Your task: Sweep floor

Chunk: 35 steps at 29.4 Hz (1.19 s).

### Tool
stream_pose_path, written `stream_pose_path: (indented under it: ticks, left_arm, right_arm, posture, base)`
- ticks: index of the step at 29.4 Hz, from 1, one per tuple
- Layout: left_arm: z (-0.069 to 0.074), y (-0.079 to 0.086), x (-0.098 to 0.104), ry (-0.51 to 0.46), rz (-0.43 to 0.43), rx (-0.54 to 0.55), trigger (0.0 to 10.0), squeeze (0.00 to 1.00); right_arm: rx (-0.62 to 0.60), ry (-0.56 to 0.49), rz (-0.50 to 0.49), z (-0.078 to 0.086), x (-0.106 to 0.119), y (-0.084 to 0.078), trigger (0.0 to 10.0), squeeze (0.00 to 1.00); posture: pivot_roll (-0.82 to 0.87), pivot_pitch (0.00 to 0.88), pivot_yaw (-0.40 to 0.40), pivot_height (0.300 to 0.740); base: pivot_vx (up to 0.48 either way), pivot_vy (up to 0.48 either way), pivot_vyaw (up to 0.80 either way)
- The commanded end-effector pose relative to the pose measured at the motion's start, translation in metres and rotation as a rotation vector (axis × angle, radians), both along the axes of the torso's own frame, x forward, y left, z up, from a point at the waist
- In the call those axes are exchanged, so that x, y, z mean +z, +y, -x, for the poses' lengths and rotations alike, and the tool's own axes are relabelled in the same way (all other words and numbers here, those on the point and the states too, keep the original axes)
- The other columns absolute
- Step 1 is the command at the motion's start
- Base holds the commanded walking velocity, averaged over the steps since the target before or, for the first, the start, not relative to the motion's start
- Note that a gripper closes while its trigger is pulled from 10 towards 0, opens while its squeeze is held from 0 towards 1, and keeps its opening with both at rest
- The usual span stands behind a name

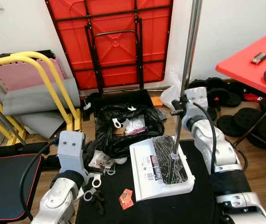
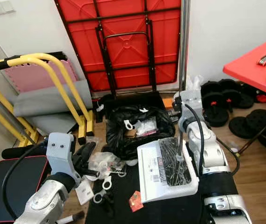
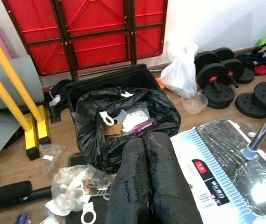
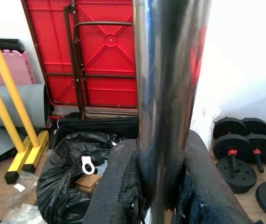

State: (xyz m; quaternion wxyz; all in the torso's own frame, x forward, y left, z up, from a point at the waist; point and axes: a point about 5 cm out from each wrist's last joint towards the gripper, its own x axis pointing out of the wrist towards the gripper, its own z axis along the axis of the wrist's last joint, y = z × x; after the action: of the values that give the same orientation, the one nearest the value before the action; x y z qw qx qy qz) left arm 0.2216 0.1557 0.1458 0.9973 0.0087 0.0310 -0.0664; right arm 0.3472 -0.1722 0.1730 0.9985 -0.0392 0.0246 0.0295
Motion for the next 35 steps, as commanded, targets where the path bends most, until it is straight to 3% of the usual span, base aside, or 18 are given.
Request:
stream_pose_path:
  ticks: [1, 35]
  left_arm:
    - [0.0005, -0.002, -0.0033, 0.013, 0.003, -0.03, 10.0, 0.0]
    - [-0.0006, -0.0023, -0.0037, 0.005, -0.018, -0.033, 10.0, 0.0]
  right_arm:
    - [0.006, -0.104, -0.01, -0.0038, 0.022, 0.0018, 10.0, 0.0]
    - [-0.017, -0.128, -0.02, -0.0072, 0.0246, -0.0028, 10.0, 0.0]
  posture:
    - [-0.09, 0.054, 0.0, 0.701]
    - [-0.09, 0.06, 0.003, 0.636]
  base:
    - [0.0, 0.0, 0.0]
    - [0.0, 0.0, 0.0]
